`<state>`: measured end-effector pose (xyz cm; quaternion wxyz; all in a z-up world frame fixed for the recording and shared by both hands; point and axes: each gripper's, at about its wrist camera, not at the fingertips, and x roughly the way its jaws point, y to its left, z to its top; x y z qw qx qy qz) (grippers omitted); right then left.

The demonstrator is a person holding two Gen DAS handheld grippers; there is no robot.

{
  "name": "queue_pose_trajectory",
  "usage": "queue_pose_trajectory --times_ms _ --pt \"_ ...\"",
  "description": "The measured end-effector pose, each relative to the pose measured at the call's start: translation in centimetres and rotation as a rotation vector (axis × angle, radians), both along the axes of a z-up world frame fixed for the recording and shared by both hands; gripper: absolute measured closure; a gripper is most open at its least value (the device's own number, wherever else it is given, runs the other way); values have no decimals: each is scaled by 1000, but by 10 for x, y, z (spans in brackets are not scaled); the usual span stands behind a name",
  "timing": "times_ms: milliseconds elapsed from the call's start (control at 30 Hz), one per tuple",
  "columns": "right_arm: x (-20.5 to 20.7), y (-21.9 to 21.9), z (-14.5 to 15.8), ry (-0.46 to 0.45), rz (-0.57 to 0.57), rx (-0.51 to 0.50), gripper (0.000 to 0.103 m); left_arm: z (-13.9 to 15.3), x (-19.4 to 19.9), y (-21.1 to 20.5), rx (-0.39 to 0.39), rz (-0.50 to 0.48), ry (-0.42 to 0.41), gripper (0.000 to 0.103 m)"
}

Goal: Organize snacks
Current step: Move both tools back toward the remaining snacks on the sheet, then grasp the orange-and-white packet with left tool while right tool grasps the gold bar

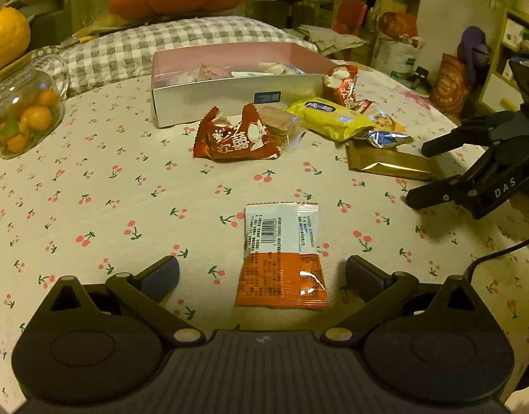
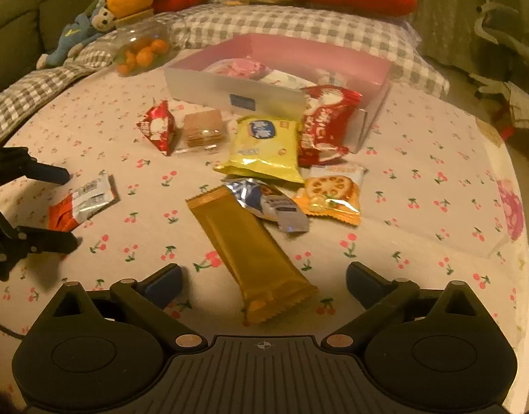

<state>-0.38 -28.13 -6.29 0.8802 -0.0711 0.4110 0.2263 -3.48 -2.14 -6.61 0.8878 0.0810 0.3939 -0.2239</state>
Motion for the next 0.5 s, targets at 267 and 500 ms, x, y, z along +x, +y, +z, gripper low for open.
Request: queue_pose_trajectory --times_ms 267,500 --pt "-10 19 0 -32 69 7 2 -1 0 -6 -2 14 -3 1" --pt "-12 25 2 -55 83 21 12 2 -3 -8 -11 3 -11 15"
